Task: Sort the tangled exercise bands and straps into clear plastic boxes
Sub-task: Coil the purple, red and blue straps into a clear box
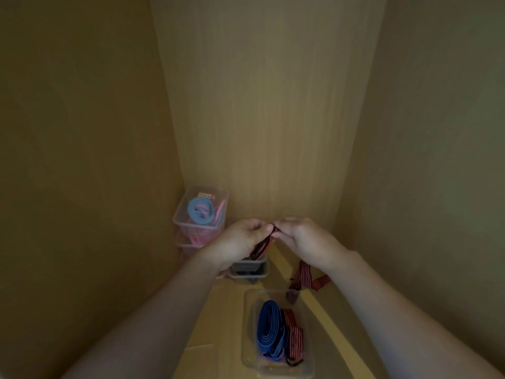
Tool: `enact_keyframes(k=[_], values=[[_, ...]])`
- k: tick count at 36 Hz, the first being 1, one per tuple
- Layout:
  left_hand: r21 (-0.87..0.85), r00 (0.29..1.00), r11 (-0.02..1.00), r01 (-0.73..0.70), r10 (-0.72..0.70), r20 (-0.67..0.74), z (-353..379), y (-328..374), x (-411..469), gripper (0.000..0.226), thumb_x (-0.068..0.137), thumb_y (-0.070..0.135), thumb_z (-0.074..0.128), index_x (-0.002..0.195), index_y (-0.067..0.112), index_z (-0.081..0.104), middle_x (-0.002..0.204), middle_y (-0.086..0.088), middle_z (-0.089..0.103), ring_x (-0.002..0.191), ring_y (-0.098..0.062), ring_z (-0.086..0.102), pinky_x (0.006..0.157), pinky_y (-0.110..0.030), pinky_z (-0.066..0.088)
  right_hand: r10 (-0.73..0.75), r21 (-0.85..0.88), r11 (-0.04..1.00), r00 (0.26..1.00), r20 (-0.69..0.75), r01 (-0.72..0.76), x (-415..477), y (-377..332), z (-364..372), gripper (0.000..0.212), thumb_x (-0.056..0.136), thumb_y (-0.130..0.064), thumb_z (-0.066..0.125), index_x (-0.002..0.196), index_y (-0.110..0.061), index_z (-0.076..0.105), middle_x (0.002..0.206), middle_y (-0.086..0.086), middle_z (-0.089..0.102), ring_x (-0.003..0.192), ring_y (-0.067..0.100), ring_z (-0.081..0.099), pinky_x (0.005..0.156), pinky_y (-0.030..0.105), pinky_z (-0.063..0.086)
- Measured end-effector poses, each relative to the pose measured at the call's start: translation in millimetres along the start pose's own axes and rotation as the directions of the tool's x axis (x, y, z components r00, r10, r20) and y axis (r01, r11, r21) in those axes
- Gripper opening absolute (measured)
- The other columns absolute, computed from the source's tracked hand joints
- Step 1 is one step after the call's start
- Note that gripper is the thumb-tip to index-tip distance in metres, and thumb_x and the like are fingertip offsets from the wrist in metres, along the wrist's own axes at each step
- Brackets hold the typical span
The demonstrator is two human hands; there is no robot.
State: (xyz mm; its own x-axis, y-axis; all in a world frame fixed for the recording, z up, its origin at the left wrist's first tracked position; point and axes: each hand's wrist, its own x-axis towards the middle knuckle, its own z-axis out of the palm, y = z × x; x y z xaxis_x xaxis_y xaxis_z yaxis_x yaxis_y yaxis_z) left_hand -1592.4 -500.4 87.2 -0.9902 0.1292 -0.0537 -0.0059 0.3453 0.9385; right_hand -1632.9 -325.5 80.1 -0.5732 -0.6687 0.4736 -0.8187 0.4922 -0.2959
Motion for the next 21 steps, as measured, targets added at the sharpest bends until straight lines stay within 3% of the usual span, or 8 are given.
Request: enact_keyframes(k=[3,7,11,16,18,21], values=[[-0.068,0.998,0.997,-0.029,0.025,-0.049,1,-1,1,0.022,0.099,0.034,0.05,0.091,0.019,0.063,0.054,0.016,0.055,0.048,0.002,0.049,0.055,-0.018,0.039,0.038,0.012,0.999,0.999,-0.022,-0.038,1,0,4,0.032,0.098,-0.021,0.052,0.125,-0.007,0.06,0.108,0.009,0.067,0.098,0.02,0.062,0.082,0.019,0.041],[-0.13,0.986,0.989,-0.076,0.055,-0.159,8,1,4,0.025,0.102,0.024,0.044,0.082,0.014,0.053,0.057,0.003,0.046,0.052,-0.009,0.043,0.053,-0.021,0.038,0.09,0.037,0.995,0.996,0.018,-0.09,2,-1,9,0.034,0.102,-0.016,0.043,0.132,-0.007,0.053,0.115,0.012,0.063,0.105,0.023,0.06,0.09,0.033,0.047],[-0.306,0.968,0.948,-0.087,0.008,-0.25,9,0,11,0.025,0.103,0.023,0.041,0.085,0.011,0.052,0.063,-0.004,0.048,0.058,-0.013,0.047,0.06,-0.026,0.047,0.103,0.116,0.988,0.994,0.033,-0.106,2,-5,11,0.032,0.101,-0.009,0.042,0.129,-0.013,0.055,0.11,0.001,0.061,0.099,0.014,0.058,0.081,0.009,0.041],[-0.442,0.964,0.892,-0.092,-0.032,-0.266,14,1,18,0.021,0.104,0.02,0.039,0.098,0.004,0.052,0.068,-0.008,0.049,0.056,-0.011,0.05,0.06,-0.025,0.054,0.118,0.191,0.974,0.992,0.031,-0.122,2,-7,13,0.047,0.097,-0.001,0.042,0.14,-0.019,0.045,0.111,-0.007,0.055,0.102,0.007,0.055,0.083,0.002,0.036],[-0.463,0.955,0.882,-0.09,-0.055,-0.292,15,2,22,0.02,0.104,0.02,0.039,0.104,0.003,0.05,0.068,-0.008,0.05,0.052,-0.009,0.051,0.058,-0.025,0.055,0.121,0.193,0.973,0.991,0.053,-0.129,2,-4,15,0.056,0.096,0.0,0.044,0.146,-0.023,0.038,0.12,-0.005,0.055,0.11,0.008,0.053,0.09,0.007,0.038],[-0.496,0.944,0.86,-0.116,-0.06,-0.325,13,3,25,0.022,0.104,0.019,0.038,0.116,0.004,0.049,0.075,-0.009,0.052,0.054,-0.009,0.052,0.058,-0.025,0.055,0.134,0.133,0.98,0.987,0.086,-0.144,0,0,18,0.061,0.095,-0.007,0.051,0.149,-0.026,0.03,0.135,0.0,0.052,0.119,0.014,0.052,0.099,0.029,0.045]])
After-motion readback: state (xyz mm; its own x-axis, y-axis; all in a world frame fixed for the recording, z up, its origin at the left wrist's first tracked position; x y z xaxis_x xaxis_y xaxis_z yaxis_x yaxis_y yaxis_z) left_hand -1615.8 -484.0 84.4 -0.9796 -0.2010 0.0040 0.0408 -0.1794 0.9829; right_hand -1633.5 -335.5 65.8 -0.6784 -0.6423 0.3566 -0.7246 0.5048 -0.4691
